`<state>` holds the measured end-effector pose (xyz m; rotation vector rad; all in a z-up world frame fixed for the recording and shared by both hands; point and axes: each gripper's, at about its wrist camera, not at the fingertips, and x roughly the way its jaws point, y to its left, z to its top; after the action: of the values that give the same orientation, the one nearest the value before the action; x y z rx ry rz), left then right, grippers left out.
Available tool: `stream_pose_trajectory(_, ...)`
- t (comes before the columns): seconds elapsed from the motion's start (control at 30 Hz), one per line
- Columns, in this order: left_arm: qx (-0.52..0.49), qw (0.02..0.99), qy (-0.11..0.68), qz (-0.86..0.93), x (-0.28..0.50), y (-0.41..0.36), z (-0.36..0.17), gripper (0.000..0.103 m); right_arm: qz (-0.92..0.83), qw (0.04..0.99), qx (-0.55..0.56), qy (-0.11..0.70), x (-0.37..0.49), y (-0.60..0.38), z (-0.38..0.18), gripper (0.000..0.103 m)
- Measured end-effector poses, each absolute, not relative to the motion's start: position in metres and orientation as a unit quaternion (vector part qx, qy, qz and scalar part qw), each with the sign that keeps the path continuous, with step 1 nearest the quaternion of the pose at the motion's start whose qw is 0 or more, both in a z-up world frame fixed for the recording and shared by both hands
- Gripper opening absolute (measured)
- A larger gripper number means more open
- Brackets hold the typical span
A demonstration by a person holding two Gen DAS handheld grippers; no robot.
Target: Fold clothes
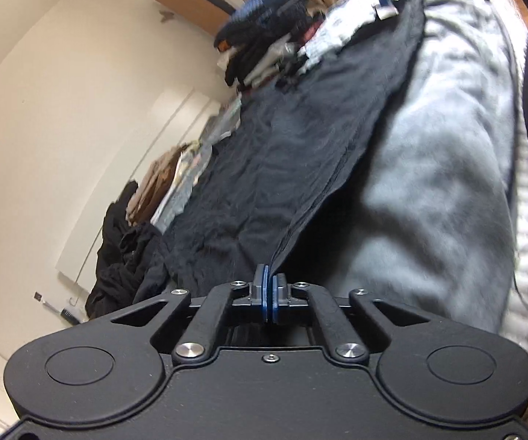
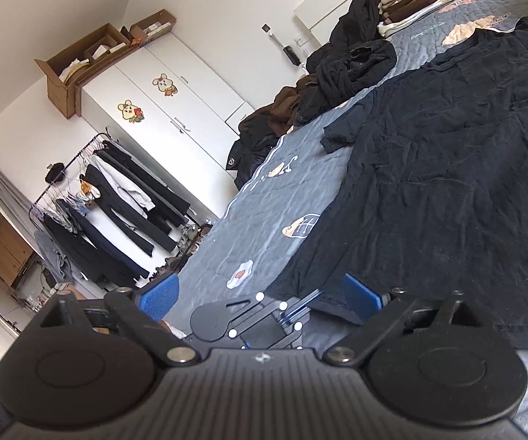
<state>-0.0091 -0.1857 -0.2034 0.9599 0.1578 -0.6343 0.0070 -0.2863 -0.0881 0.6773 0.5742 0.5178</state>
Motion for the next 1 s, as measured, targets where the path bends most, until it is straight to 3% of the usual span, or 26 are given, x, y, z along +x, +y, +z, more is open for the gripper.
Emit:
stream_pose_trajectory(0.03, 0.444, 0.841, 0.084, -0.297, -0.009, -0.18, -0.201, 0.017, 0.247, 0.871, 0.324, 0.274, 0.007, -0.287, -0.088, 0.096)
stream_pose_trajectory(0.07, 0.434, 0.846, 0.094, -0.294, -0.009, -0.175, -0.198, 0.043, 0.245, 0.872, 0.324, 0.275, 0.006, -0.288, -0.088, 0.096)
stream_pose_trajectory(0.1, 0.424, 0.851, 0.103, -0.291, -0.008, -0.17, -0.195, 0.059, 0.244, 0.872, 0.323, 0.275, 0.006, -0.289, -0.089, 0.096)
stream_pose_trajectory(0.13, 0.414, 0.856, 0.112, -0.288, -0.008, -0.164, -0.193, 0.081, 0.242, 0.873, 0.322, 0.275, 0.006, -0.289, -0.089, 0.096)
stream_pose_trajectory(0.23, 0.369, 0.874, 0.147, -0.282, -0.003, -0.148, -0.186, 0.082, 0.238, 0.874, 0.324, 0.274, 0.005, -0.293, -0.09, 0.096)
stream_pose_trajectory(0.5, 0.092, 0.915, 0.286, -0.271, 0.057, -0.095, -0.18, 0.075, 0.227, 0.874, 0.33, 0.275, 0.005, -0.3, -0.094, 0.096)
stream_pose_trajectory(0.73, -0.159, 0.877, 0.385, -0.239, 0.109, -0.049, -0.176, 0.073, 0.23, 0.875, 0.33, 0.272, 0.003, -0.3, -0.092, 0.096)
stream_pose_trajectory(0.93, -0.217, 0.859, 0.396, -0.242, 0.123, -0.036, -0.188, 0.069, 0.239, 0.873, 0.323, 0.275, 0.004, -0.295, -0.093, 0.096)
stream_pose_trajectory(1.0, -0.232, 0.849, 0.399, -0.259, 0.126, -0.04, -0.189, 0.053, 0.241, 0.873, 0.323, 0.276, 0.005, -0.294, -0.093, 0.096)
